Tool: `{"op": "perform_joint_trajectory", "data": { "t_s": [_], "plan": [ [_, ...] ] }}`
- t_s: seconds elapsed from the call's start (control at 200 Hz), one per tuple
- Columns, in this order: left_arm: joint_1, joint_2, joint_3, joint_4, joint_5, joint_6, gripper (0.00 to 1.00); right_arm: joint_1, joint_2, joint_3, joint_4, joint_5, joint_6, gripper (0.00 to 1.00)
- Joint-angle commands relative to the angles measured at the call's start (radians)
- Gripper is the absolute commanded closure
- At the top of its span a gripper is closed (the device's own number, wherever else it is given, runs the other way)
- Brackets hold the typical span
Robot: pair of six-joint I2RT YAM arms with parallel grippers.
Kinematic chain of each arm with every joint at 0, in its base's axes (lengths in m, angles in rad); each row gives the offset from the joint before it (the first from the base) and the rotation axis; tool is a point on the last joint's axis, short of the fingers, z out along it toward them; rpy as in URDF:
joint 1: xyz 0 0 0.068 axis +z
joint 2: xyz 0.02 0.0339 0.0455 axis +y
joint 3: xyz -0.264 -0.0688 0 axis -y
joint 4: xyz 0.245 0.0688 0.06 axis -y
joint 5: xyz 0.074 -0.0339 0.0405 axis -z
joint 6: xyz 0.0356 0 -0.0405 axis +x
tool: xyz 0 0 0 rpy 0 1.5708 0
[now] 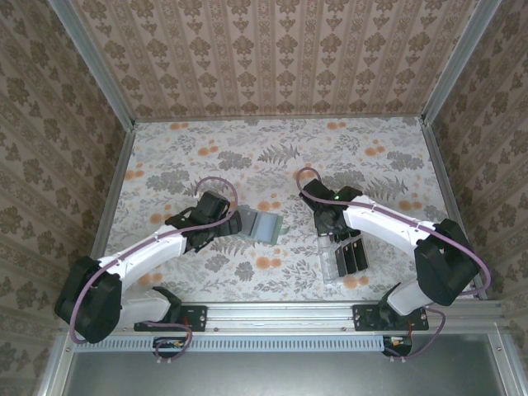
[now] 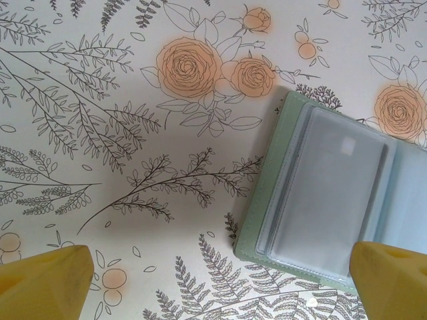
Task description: Put the credit cards into the card holder
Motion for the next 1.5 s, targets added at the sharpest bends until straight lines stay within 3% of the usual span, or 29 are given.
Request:
{"op": "perform_joint_trajectory", "data": {
  "t_s": [0.0,0.07,0.41,0.62,0.785,0.96,1.18,1.495],
  "plan": [
    [0.004,0.007,-0.003,0.008,0.006,0.013,0.0,-0.014,-0.001,-0.018,0.009,-0.042,-0.01,0.95],
    [0.004,0.008,-0.002,0.01,0.006,0.013,0.0,-0.018,-0.017,-0.015,0.009,-0.056,-0.012,1.0],
    [0.004,0.006,0.006,0.003,0.001,0.017,0.0,-0.021,-0.187,0.061,-0.037,-0.126,0.007,1.0],
    [0.007,-0.004,0.006,-0.009,-0.022,0.018,0.0,-0.007,-0.225,0.06,0.116,-0.264,0.102,1.0],
    [0.024,-0.005,0.012,-0.021,-0.036,0.016,0.0,0.066,-0.123,0.041,0.357,-0.306,0.235,1.0],
    [0.028,-0.011,0.019,-0.033,-0.037,0.018,0.0,0.152,0.068,0.102,0.498,-0.255,0.353,1.0],
    [0.036,-0.024,0.015,-0.04,-0.037,0.02,0.0,0.209,0.23,0.177,0.562,-0.202,0.434,1.0],
    [0.047,-0.031,0.003,-0.03,-0.024,0.021,0.0,0.236,0.31,0.189,0.602,-0.191,0.494,1.0]
  ]
}}
